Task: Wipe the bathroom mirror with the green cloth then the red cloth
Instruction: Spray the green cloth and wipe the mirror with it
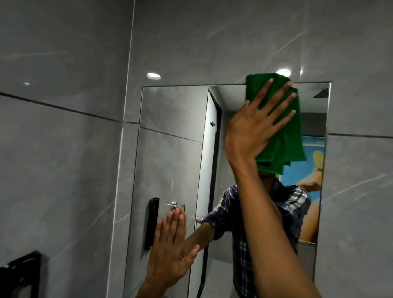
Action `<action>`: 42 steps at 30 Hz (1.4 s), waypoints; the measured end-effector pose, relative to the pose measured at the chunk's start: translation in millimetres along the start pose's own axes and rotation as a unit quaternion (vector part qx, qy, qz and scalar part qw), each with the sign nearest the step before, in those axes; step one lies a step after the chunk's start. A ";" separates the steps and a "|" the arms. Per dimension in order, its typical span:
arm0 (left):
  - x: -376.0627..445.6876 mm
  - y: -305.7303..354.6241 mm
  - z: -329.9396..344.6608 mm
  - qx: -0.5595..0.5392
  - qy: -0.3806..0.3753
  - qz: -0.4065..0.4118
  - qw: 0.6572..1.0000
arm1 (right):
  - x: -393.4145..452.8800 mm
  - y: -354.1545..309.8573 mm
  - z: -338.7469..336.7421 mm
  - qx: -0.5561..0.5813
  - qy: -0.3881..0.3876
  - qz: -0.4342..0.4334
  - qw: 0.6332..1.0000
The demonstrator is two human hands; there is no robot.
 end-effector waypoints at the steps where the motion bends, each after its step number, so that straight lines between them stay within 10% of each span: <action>1: -0.4 1.2 -1.6 -0.002 0.011 0.003 1.000 | -4.3 -16.8 5.1 0.004 -0.001 -0.009 1.000; 10: 1.9 -5.8 -3.1 0.012 0.013 -0.011 1.000 | -123.6 -162.7 65.1 0.100 -0.093 -0.236 0.962; 17: -4.8 -11.5 14.9 -0.007 -0.025 -0.011 1.000 | -239.8 -152.7 73.6 0.060 -0.204 -0.502 0.838; 26: 0.9 -4.7 3.1 -0.012 0.009 -0.010 1.000 | -197.5 26.1 22.2 -0.014 -0.143 -0.402 0.904; 32: -2.4 -1.4 3.1 -0.001 0.042 -0.002 0.999 | -170.0 -30.0 30.1 0.016 -0.124 -0.320 0.939; 42: -2.5 -6.0 -7.9 0.012 0.084 0.000 0.996 | -270.7 -113.6 58.5 0.007 -0.223 -0.649 0.727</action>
Point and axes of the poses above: each hand's wrist, its own x-axis towards the middle knuckle, its own z-axis out of the palm, y = z × x, the point moved 10 cm from there along x, towards the middle knuckle, and after that the axes turned 3 degrees about z, right-handed, at the moved point
